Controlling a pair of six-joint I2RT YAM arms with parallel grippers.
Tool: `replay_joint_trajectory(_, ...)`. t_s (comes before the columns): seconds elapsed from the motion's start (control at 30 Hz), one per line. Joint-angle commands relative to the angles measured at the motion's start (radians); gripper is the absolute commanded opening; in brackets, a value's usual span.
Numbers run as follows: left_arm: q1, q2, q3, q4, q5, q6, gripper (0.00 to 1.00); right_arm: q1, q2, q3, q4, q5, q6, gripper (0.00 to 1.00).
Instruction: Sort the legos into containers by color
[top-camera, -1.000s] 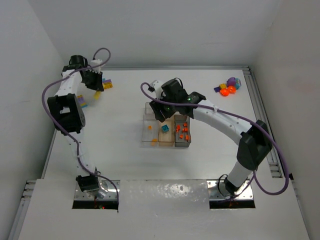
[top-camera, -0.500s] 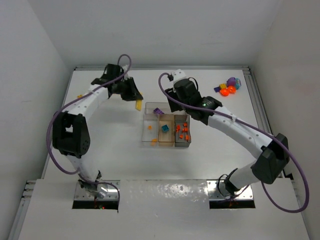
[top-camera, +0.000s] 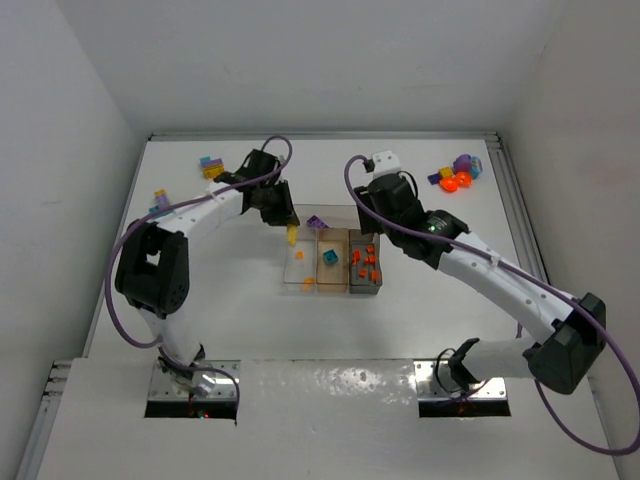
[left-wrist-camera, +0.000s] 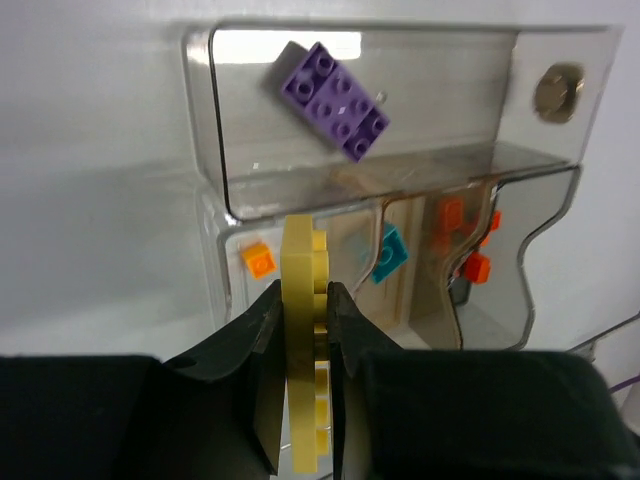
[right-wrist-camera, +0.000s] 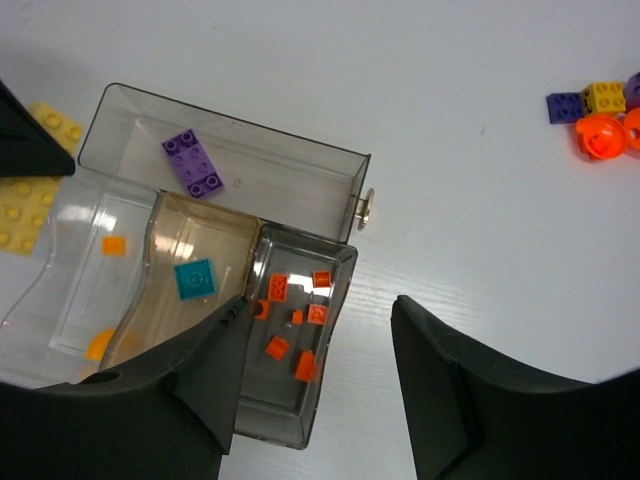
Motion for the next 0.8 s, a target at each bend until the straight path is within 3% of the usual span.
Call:
replay_joint_trajectory(0.0,-0.032,-0.061,-0.056,0.009,-0.029,-0.035,0.0,-0.002,-0.064,-0.035,-0.021,0.043,0.042,0.58)
replay_joint_trajectory(0.47,-0.118,-0.057,-0.179,0.096,-0.064,-0.038,0.0,-0.002,-0.183,-0.119,-0.092,0.046,0.134,0.58)
replay_joint_trajectory(0.77,-0.132,-0.061,-0.159,0.121,-0.102,-0.009,0.27,-0.002,-0.207,-0.144,-0.112,0.016,0.163,0.59)
